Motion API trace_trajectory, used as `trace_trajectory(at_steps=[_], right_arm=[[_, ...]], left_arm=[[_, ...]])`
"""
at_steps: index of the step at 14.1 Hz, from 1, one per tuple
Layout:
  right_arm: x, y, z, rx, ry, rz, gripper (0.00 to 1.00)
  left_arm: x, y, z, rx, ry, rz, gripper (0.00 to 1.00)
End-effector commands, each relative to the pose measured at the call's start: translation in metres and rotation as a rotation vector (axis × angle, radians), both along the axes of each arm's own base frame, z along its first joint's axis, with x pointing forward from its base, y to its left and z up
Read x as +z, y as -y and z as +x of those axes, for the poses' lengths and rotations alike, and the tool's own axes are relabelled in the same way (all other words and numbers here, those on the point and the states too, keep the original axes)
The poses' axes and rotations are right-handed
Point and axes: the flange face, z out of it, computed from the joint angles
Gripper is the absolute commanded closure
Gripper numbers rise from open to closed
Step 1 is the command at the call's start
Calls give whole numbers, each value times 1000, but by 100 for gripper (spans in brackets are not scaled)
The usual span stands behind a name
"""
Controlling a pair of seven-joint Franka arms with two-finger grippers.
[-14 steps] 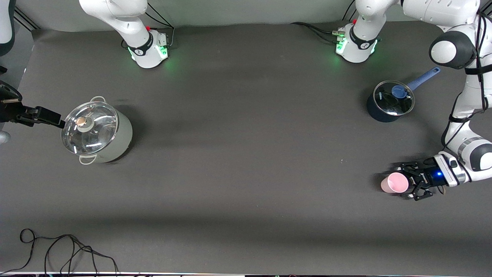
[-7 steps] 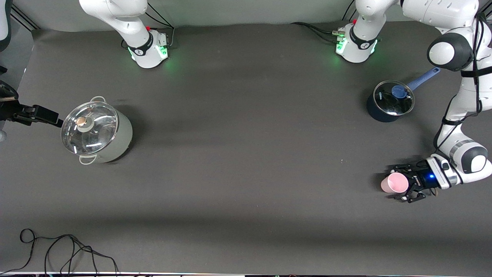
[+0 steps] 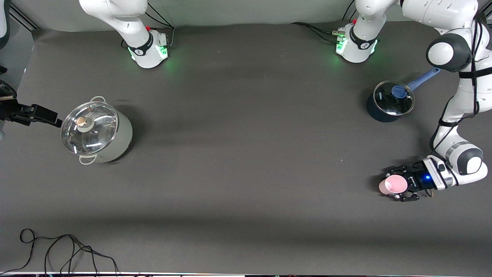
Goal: Transfer pink cup from left to right arm
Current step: 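Close the left gripper around the pink cup's base, then lift the pink cup and carry it toward the table's middle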
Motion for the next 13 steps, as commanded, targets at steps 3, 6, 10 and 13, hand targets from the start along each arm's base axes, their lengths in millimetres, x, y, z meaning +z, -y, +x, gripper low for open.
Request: trace_trajectory(at_steps=[3,6,10,13], right_arm=[[4,-3,2,-1,2,14,0],[4,-8,2,-4,2,14,0],[5,-9,2,9,3,13,0],[5,-9,1,8,3,13,0]], left_arm=[[32,37,30,-6,-113,-7,100],[81,87,69,62,-125,-28,100],[139,188,116,122,-30,0,100],[176,284,136,256,-68,34,100]])
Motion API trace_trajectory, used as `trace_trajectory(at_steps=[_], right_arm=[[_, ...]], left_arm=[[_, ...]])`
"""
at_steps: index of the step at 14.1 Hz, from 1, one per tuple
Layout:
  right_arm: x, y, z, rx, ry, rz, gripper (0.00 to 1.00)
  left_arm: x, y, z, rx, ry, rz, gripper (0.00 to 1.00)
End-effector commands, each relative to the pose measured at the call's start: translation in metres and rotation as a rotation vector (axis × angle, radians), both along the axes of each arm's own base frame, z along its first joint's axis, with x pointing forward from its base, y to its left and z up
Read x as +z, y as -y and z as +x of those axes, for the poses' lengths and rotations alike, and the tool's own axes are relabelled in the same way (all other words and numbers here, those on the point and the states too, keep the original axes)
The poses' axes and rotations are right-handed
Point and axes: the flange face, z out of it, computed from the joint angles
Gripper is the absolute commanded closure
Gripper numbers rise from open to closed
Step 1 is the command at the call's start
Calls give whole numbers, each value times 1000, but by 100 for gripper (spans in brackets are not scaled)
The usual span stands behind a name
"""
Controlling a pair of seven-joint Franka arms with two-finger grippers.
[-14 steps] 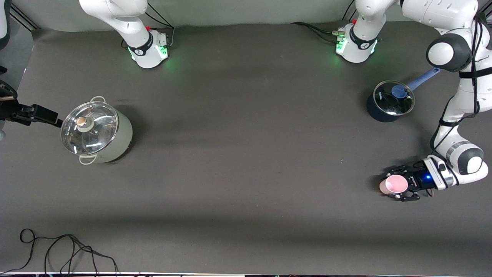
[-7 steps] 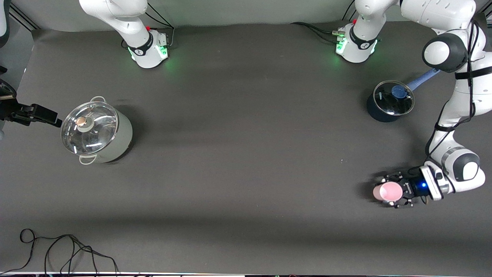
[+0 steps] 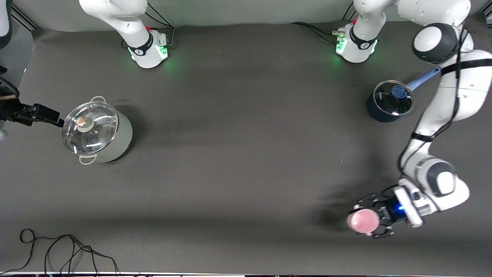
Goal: Transfer pink cup from left to right arm
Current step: 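Lift the pink cup and carry it toward the table's middle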
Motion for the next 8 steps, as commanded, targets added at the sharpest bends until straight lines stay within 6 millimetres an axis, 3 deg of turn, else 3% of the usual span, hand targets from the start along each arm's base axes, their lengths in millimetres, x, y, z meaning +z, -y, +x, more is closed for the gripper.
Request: trace_trajectory(at_steps=[1,3,5,8], right_arm=[[5,-3,1,-15,2,11,0],[7,-4,1,-14,6,11,0],[10,-4,2,-3,14,13,0],[13,-5,1,0,19,14,0]], left_arm=[[37,83,13,120,2,41,100],[47,139,4,166,-87,42,100],[75,193,-9,214,-104,49,100],[101,286,-49,326,-161,51,100]])
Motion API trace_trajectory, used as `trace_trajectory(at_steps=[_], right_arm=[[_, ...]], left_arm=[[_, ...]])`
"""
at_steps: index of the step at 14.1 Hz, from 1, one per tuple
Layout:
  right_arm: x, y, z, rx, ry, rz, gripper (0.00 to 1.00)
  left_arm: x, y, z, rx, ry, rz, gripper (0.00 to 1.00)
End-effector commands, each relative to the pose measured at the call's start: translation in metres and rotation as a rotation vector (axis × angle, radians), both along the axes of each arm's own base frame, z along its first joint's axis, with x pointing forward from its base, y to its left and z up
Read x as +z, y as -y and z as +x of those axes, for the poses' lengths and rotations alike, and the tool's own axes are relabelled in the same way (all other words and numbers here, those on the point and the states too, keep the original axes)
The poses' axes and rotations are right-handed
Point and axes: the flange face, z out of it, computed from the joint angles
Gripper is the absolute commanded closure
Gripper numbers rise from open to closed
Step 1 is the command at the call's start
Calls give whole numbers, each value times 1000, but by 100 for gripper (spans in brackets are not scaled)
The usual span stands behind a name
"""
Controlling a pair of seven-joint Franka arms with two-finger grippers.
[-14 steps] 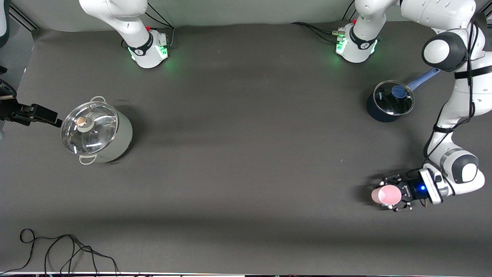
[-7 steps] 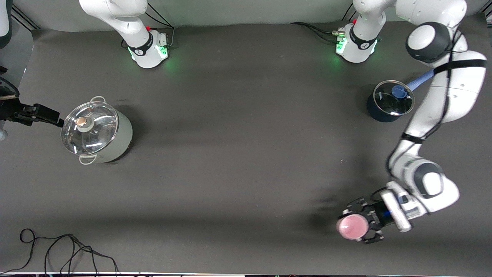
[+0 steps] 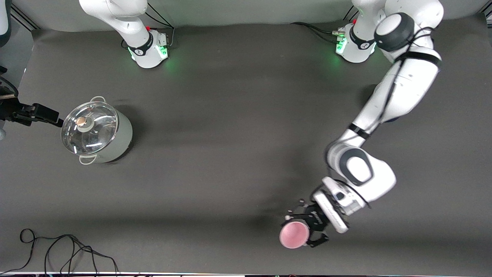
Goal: Transfer pink cup from left to right arm
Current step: 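Lift the pink cup and carry it toward the table's middle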
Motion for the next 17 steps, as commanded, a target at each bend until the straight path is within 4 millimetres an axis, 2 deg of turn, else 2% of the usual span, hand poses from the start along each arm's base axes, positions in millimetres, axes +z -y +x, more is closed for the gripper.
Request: trace_trajectory(at_steps=[1,2,4,6,8,10,12,14,16,17], right_arm=[[9,-2,-1,-3,9,14,0],[9,-2,-1,-3,6,14,0],[10,-1,-2,-3,7,14,0],[10,-1,-3,11,6,15,0],[12,3,-4,60,7,19,0],[20,2,-5,113,37,117,0],[32,-6,-3,134,76,186,0],[48,-15,-1,146,117,214,0],[63,-19,-4,145,143,213,0],[66,-21,-4,148,148,212,0]], left_arm=[[35,65,-30,64,-18,1,100],[45,84,-42,84,-7,14,100],[52,142,-84,121,14,53,100],[62,163,-103,172,4,43,100],[78,195,-133,187,20,38,100],[86,212,-154,226,21,36,100],[97,219,-162,231,19,16,100],[104,241,-182,198,36,19,100],[114,255,-194,201,72,24,100],[109,266,-204,201,75,29,100]])
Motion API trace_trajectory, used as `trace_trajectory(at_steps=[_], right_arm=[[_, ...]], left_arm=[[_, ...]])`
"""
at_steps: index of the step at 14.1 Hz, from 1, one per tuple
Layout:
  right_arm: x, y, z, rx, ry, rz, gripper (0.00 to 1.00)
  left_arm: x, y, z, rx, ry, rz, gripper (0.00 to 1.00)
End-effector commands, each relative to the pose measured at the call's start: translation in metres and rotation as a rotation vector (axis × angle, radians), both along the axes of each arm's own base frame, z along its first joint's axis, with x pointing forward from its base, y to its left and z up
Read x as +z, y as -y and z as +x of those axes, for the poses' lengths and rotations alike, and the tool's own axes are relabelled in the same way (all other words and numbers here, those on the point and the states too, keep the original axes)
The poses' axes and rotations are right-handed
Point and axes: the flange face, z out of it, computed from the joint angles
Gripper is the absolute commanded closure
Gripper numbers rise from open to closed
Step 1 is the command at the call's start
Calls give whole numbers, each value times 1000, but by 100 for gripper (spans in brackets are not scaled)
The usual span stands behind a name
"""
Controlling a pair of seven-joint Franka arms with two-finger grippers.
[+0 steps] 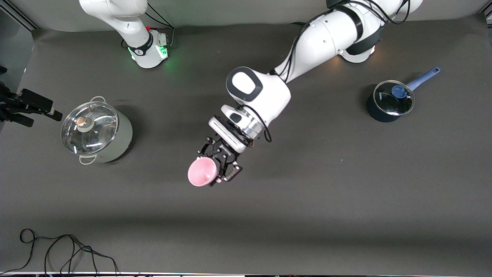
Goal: Transfer pink cup from left to right arm
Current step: 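Lift the pink cup and carry it toward the table's middle, then hold the cup with the left gripper while the right gripper reaches it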
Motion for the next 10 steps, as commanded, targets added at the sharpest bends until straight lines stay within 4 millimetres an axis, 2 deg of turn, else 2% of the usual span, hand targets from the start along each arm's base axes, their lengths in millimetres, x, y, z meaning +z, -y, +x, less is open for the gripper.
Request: trace_trajectory(at_steps=[1,5,7,9,10], right_arm=[[13,-10,-2,28,19,21,0],[13,-32,0,58,22,37,0],[1,-50,8,82,5,94,0],[-16,-58,22,83,-12,201,0],[-20,-62,30,83,3,202,0]], left_arm=[[10,23,-22,39,38,-5,100],[7,26,-25,106,63,-15,100],[7,28,-26,105,60,-18,100],[7,27,-25,106,58,-20,100],[7,27,-25,105,58,-19,100]])
